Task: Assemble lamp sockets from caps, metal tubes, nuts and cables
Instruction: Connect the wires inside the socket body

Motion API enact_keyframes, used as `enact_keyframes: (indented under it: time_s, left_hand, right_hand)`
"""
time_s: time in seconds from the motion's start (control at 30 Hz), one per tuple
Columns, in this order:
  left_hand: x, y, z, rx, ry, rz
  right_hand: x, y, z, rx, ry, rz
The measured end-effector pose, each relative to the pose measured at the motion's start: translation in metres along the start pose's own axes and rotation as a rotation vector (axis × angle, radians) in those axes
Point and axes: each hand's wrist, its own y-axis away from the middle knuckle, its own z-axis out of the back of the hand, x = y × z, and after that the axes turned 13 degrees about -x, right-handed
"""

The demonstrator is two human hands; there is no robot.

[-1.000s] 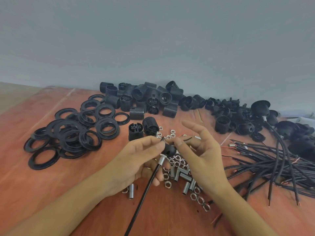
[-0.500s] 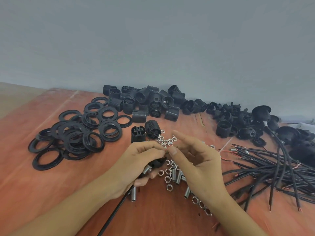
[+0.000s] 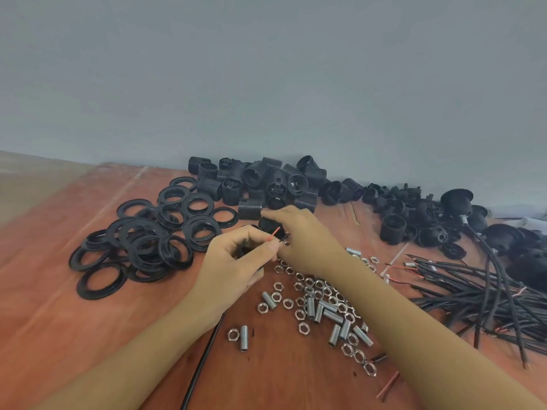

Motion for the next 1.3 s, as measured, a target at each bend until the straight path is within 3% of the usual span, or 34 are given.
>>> enact_keyframes:
  time_s: [0.1, 0.2, 0.3, 0.4, 0.7, 1.3]
  left_hand:
    - [0.002, -0.001, 0.001, -0.052, -0.098, -0.099]
    - [0.003, -0.002, 0.002, -0.101, -0.222, -0.205]
    - [0.005, 0.001, 0.001, -0.106, -0.309, -0.306]
    - [0.005, 0.007, -0.002, -0.101, -0.332, -0.377]
    - [-0.002, 0.014, -0.004, -0.091, -0.398, -0.538]
    - [-0.003, 0.014, -0.005, -0.003, -0.474, -0.553]
  right_hand:
    - [0.002, 0.003, 0.009, -0.226, -0.149, -0.119]
    - [0.008, 0.018, 0.028, -0.468, -0.686, -0.467]
    - [0.015, 0.042, 0.046, -0.337, -1.4, -0.771]
    - [0.017, 0.062, 0.052, -0.254, -1.625, -0.893]
    - [0.022, 0.083, 0.038, -0.202, -1.671, -0.916]
    - [0.03, 0.089, 0.027, -0.269, -1.49, -0.811]
